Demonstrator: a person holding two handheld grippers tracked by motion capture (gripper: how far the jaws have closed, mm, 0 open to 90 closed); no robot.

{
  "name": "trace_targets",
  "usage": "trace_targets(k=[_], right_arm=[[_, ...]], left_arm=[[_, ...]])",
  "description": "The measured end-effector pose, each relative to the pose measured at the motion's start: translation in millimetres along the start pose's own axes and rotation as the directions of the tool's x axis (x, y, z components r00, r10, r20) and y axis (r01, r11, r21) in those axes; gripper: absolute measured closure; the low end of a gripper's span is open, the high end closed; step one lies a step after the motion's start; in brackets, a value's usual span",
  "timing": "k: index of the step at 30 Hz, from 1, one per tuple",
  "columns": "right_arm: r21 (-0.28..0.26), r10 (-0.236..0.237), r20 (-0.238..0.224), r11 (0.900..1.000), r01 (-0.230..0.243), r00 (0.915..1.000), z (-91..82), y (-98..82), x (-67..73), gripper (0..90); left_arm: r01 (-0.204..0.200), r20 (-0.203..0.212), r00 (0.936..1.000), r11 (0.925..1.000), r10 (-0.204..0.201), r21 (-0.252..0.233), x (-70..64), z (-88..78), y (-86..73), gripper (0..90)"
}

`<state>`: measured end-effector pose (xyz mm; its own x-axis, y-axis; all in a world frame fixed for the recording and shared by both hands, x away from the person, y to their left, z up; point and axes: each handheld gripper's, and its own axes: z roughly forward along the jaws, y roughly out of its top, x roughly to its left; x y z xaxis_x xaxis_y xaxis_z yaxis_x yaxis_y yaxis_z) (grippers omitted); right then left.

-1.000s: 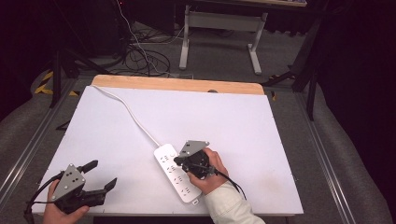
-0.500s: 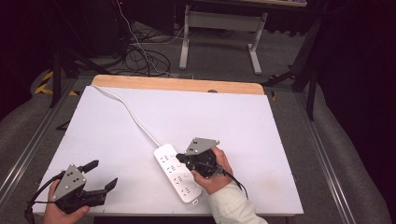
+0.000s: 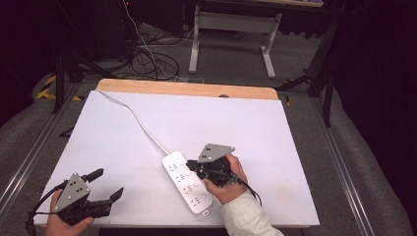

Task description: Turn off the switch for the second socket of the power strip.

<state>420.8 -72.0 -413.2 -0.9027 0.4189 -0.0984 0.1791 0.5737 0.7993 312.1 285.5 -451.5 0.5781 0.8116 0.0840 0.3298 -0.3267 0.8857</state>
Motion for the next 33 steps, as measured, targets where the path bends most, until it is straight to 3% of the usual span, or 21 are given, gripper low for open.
trace_targets(k=[3, 6, 17, 20, 24, 31, 33], right_arm=[[-0.003, -0.007, -0.004, 1.0, 0.007, 1.0, 0.3, 0.3, -0.8, 67.1], [-0.038, -0.033, 0.037, 0.999, 0.034, 0.9988, -4.4, 1.1, 1.1, 52.2], [-0.066, -0.009, 0.04, 0.998, 0.012, 0.9992, -23.3, -0.6, -9.8, 36.0], [-0.072, 0.021, 0.014, 0.997, -0.02, 0.9997, -28.3, -3.9, -15.6, 32.9], [-0.101, 0.046, 0.013, 0.994, -0.045, 0.9989, -37.7, -9.4, -20.3, 32.5], [-0.146, 0.098, -0.001, 0.984, -0.097, 0.9951, -53.4, -22.0, -28.8, 36.1], [-0.143, 0.097, -0.009, 0.985, -0.097, 0.9952, -55.8, -26.6, -31.1, 42.1]], left_arm=[[0.001, 0.0, 1.0, 1.0, -0.001, -0.001, -0.1, -0.3, -0.1, 16.6], [0.002, -0.001, 1.0, 1.0, -0.002, -0.002, 0.1, -0.7, -0.2, 16.6], [0.006, 0.001, 1.0, 1.0, -0.006, -0.004, 0.6, -1.0, -0.2, 16.6], [0.006, 0.001, 1.0, 1.0, -0.006, -0.003, 0.5, -0.8, -0.2, 16.6], [0.009, 0.001, 1.0, 1.0, -0.009, -0.004, 0.6, -0.9, -0.2, 16.6], [0.014, 0.0, 0.9999, 0.9999, -0.014, -0.005, 0.5, -1.1, -0.3, 16.6], [0.015, -0.001, 0.9999, 0.9999, -0.015, -0.005, 0.5, -1.1, -0.3, 16.6]])
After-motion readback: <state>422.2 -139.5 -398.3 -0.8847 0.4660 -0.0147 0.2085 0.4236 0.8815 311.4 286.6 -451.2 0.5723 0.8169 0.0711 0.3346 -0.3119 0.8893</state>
